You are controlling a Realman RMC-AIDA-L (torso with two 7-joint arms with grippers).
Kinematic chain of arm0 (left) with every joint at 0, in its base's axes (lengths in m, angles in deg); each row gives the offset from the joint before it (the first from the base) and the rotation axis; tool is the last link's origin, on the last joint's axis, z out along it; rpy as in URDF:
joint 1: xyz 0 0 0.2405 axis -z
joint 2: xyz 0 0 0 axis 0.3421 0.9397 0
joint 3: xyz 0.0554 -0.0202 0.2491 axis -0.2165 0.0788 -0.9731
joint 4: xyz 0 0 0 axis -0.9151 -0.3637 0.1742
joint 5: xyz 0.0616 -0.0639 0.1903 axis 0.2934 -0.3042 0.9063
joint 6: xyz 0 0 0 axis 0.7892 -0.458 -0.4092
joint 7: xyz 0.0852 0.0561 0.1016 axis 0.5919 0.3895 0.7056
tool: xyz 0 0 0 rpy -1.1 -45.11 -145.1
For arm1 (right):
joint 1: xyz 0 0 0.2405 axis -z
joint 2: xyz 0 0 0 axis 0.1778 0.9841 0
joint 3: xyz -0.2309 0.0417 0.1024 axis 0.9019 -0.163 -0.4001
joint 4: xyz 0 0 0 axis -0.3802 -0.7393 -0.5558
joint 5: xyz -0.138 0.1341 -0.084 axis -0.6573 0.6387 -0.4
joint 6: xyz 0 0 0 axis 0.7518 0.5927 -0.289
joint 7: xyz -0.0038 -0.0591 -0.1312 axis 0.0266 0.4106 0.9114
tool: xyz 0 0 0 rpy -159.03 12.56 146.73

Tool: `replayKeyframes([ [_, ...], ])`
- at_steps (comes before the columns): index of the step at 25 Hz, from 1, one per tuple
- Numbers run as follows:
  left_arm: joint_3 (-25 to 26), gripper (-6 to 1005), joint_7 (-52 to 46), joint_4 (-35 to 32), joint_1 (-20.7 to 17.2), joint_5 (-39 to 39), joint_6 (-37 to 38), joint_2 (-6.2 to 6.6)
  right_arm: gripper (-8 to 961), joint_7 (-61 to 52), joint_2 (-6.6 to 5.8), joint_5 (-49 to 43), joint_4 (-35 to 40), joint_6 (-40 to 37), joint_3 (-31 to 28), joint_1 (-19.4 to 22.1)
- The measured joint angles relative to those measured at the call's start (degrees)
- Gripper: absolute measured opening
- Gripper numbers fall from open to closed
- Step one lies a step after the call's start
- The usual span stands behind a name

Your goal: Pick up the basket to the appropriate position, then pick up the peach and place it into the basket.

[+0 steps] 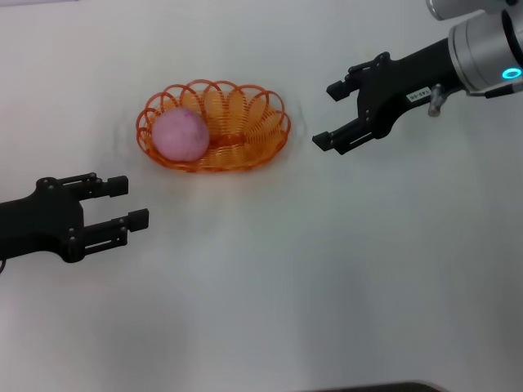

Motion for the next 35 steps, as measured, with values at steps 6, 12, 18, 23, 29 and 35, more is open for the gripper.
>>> replayKeyframes([
  [6,0.0,631,-0.2,0.0,0.0,-0.1,0.0,0.0,900,5.5,0.62,4.1,-2.2,-0.6,-5.7,2.9],
  [12,0.0,631,-0.2,0.0,-0.2,-0.1,0.0,0.0,900,15.4,0.24,12.5,-8.8,-3.6,-12.0,6.8],
  [18,0.2,632,0.0,0.0,-0.6,-0.2,-0.2,0.0,901,25.9,0.41,13.5,-18.6,-4.0,-19.2,8.5],
  [23,0.1,632,0.1,0.0,-0.6,-0.3,-0.4,0.0,901,29.4,0.46,13.5,-22.3,-3.9,-21.1,8.6],
  [29,0.2,632,0.1,0.0,-0.8,-0.3,-0.5,0.0,901,29.6,0.66,13.6,-22.4,-4.0,-21.2,8.6],
  [35,0.4,632,0.2,0.0,-1.0,-0.3,-0.5,-0.09,901,29.7,0.68,13.6,-22.5,-4.1,-21.3,8.5],
])
